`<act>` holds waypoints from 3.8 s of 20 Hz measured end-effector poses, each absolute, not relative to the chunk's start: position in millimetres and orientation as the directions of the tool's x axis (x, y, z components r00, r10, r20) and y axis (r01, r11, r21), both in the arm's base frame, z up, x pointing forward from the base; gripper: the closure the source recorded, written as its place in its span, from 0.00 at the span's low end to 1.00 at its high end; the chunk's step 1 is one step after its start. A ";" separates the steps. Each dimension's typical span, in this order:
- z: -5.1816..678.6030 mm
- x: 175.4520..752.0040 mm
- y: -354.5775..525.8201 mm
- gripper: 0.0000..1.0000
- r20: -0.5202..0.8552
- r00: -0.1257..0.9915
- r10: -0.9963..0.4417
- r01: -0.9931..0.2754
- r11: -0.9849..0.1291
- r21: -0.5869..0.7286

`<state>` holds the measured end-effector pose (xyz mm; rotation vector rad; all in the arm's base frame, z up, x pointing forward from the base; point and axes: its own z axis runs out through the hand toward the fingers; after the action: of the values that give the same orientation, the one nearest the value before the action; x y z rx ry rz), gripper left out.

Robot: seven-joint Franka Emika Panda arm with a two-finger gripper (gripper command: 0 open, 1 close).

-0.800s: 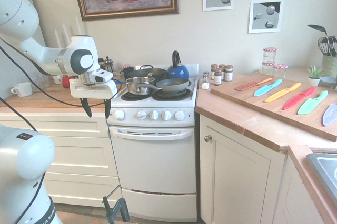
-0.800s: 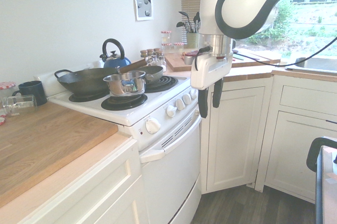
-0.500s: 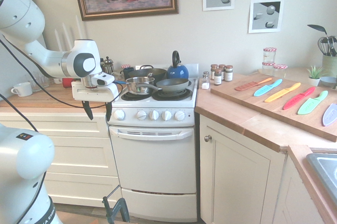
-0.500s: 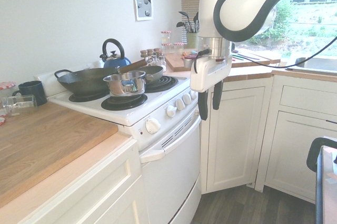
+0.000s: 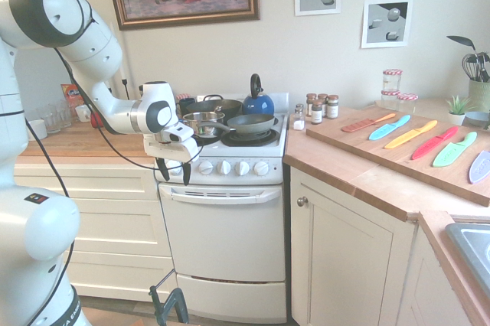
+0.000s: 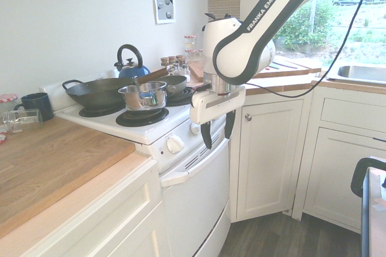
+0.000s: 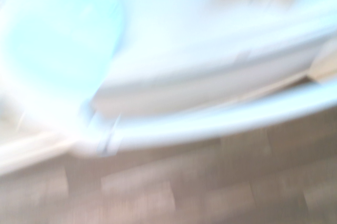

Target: Open the oven

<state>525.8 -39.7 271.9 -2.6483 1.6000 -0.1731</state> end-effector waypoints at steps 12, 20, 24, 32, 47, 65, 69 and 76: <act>202.5 573.6 -67.2 0.00 0.139 0.216 -0.967 -0.962 -0.235 -0.142; 173.2 562.7 -60.8 0.00 0.137 0.196 -0.971 -0.968 -0.214 -0.132; 146.4 567.1 -64.7 0.00 0.132 0.163 -0.978 -0.978 -0.178 -0.108; 174.3 570.7 -67.8 0.00 0.139 0.162 -0.977 -0.971 -0.183 -0.152; 199.6 563.5 -103.8 0.00 0.121 0.173 -0.977 -0.972 -0.189 -0.137; 153.8 575.4 -90.2 0.00 0.054 0.257 -0.965 -0.959 -0.262 -0.109; 153.3 575.1 -89.8 0.00 0.052 0.259 -0.965 -0.959 -0.263 -0.105; 144.4 566.4 -123.9 0.00 0.060 0.209 -0.976 -0.972 -0.214 -0.094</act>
<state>566.4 -123.9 144.4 -2.4143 1.9471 -0.1637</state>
